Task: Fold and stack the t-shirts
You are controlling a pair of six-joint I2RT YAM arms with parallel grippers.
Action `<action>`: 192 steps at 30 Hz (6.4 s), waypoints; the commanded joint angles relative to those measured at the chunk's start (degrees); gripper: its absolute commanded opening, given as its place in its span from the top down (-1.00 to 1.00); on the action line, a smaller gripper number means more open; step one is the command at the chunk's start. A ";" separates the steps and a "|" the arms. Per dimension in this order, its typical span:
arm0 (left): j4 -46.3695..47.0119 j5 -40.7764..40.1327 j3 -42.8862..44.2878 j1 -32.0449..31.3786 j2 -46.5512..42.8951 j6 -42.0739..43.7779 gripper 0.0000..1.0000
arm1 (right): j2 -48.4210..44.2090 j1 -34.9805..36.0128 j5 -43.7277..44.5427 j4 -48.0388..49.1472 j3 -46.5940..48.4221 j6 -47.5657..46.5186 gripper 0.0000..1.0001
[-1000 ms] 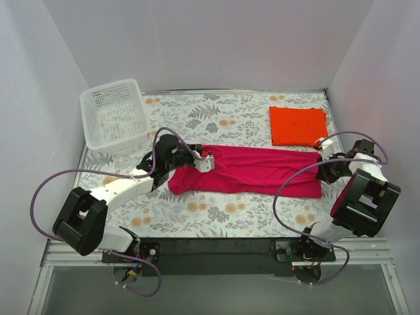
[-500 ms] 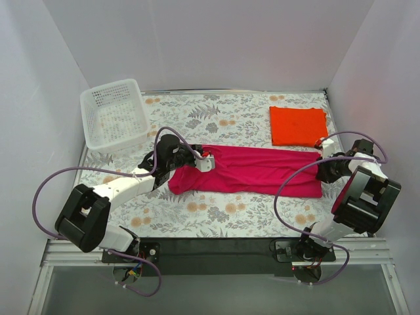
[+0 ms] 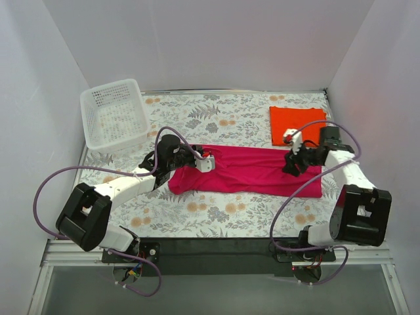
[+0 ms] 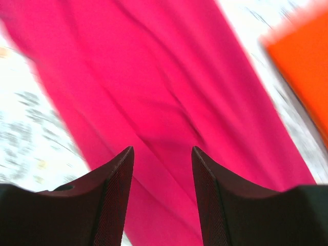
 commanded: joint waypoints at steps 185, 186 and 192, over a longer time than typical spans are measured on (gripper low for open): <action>-47.50 -10.75 8.91 0.96 -5.12 -30.01 0.75 | 32.32 31.75 -7.73 -1.53 29.87 19.25 0.97; -47.15 -10.40 9.26 0.87 -6.08 -30.97 0.63 | 31.44 31.92 -7.73 -1.71 28.99 18.29 0.97; -45.30 -7.93 14.01 0.96 -7.14 -35.02 0.18 | 31.08 33.15 -10.01 -6.79 28.10 11.52 0.97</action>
